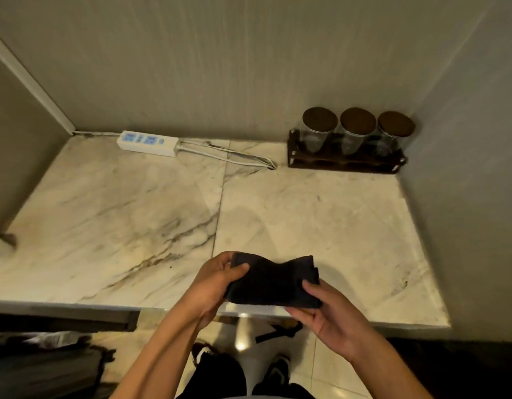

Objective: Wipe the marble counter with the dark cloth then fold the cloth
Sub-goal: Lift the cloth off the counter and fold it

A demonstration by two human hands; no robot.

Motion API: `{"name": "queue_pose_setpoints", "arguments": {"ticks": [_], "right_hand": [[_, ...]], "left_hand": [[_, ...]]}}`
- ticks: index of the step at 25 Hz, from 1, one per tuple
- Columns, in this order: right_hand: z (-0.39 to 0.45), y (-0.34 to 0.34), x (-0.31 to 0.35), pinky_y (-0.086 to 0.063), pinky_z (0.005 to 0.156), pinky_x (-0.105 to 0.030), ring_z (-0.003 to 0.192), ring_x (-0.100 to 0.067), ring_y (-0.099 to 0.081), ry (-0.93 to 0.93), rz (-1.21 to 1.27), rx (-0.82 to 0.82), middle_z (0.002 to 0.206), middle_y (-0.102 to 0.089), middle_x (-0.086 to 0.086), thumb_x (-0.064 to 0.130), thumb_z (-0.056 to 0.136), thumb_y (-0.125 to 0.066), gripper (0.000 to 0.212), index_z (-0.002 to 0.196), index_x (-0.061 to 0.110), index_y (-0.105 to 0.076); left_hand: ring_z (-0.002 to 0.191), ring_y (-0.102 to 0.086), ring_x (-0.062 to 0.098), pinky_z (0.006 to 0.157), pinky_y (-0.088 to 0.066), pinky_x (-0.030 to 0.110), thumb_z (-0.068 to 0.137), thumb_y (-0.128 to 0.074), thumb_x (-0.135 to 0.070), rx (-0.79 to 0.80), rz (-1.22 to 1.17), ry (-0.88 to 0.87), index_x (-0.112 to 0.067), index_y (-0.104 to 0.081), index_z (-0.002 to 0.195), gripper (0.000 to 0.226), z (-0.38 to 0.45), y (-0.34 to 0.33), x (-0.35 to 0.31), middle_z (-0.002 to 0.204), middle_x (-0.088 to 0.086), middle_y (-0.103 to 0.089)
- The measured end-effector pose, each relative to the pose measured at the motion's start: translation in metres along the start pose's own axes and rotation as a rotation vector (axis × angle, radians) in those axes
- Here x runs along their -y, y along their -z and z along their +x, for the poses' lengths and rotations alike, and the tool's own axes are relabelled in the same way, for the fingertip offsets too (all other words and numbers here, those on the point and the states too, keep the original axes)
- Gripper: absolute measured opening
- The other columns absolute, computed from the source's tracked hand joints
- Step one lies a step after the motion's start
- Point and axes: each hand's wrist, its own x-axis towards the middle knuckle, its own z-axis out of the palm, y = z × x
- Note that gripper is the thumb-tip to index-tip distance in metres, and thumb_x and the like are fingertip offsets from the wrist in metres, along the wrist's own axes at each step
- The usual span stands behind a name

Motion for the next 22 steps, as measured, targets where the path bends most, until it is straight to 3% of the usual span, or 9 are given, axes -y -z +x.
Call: {"name": "queue_pose_setpoints", "arguments": {"ticks": [2, 5, 10, 12, 15, 18, 22], "right_hand": [[0.028, -0.017, 0.003, -0.059, 0.077, -0.041, 0.102, -0.036, -0.066, -0.008, -0.177, -0.034, 0.110, -0.069, -0.024, -0.005, 0.087, -0.053, 0.030, 0.117, 0.000, -0.058], [0.071, -0.057, 0.013, -0.059, 0.072, -0.036, 0.089, -0.030, -0.070, 0.005, -0.504, -0.061, 0.098, -0.070, -0.021, -0.009, 0.089, -0.048, 0.024, 0.110, -0.001, -0.058], [0.138, -0.134, 0.007, -0.060, 0.070, -0.041, 0.084, -0.029, -0.066, 0.097, -0.957, -0.023, 0.102, -0.065, -0.018, -0.011, 0.085, -0.050, 0.031, 0.106, 0.009, -0.061], [0.163, -0.156, -0.001, -0.059, 0.073, -0.048, 0.083, -0.028, -0.068, 0.204, -1.186, -0.028, 0.097, -0.069, -0.011, -0.004, 0.080, -0.056, 0.031, 0.097, 0.019, -0.065], [0.186, -0.175, -0.008, -0.057, 0.077, -0.044, 0.085, -0.025, -0.068, 0.315, -1.440, -0.082, 0.093, -0.071, -0.003, 0.010, 0.074, -0.064, 0.024, 0.093, 0.025, -0.066], [0.194, -0.186, -0.013, -0.055, 0.075, -0.035, 0.083, -0.021, -0.066, 0.351, -1.524, -0.145, 0.097, -0.069, 0.000, 0.011, 0.078, -0.063, 0.023, 0.098, 0.023, -0.066], [0.195, -0.184, -0.018, -0.045, 0.077, -0.027, 0.096, -0.019, -0.060, 0.435, -1.679, -0.167, 0.107, -0.063, 0.002, 0.014, 0.085, -0.063, 0.024, 0.107, 0.022, -0.065]], "left_hand": [[0.096, -0.067, 0.030, 0.080, -0.054, 0.038, 0.086, -0.060, -0.004, -0.092, -0.047, 0.044, -0.008, -0.069, 0.107, 0.024, 0.001, 0.025, 0.007, 0.104, 0.019, -0.072], [0.096, -0.064, 0.035, 0.089, -0.049, 0.050, 0.085, -0.061, -0.008, -0.201, -0.087, 0.109, -0.010, -0.072, 0.105, 0.023, 0.006, 0.061, 0.015, 0.106, 0.021, -0.071], [0.083, -0.069, 0.028, 0.068, -0.056, 0.034, 0.088, -0.057, 0.001, -0.362, 0.001, 0.090, 0.001, -0.065, 0.100, 0.015, 0.010, 0.104, 0.021, 0.096, 0.023, -0.070], [0.083, -0.068, 0.030, 0.064, -0.057, 0.032, 0.086, -0.057, 0.003, -0.424, 0.008, 0.093, 0.004, -0.062, 0.097, 0.012, 0.013, 0.118, 0.023, 0.094, 0.024, -0.067], [0.077, -0.068, 0.027, 0.064, -0.059, 0.034, 0.086, -0.060, 0.002, -0.489, 0.040, 0.109, 0.000, -0.060, 0.089, 0.003, 0.020, 0.129, 0.022, 0.087, 0.019, -0.063], [0.068, -0.070, 0.026, 0.069, -0.059, 0.042, 0.085, -0.063, -0.006, -0.545, 0.206, 0.125, -0.009, -0.062, 0.086, 0.003, 0.024, 0.133, 0.019, 0.079, 0.011, -0.070], [0.055, -0.065, 0.015, 0.059, -0.053, 0.030, 0.085, -0.060, -0.024, -0.523, 0.644, 0.134, -0.024, -0.056, 0.085, 0.004, 0.022, 0.133, 0.015, 0.067, -0.003, -0.069]]}}
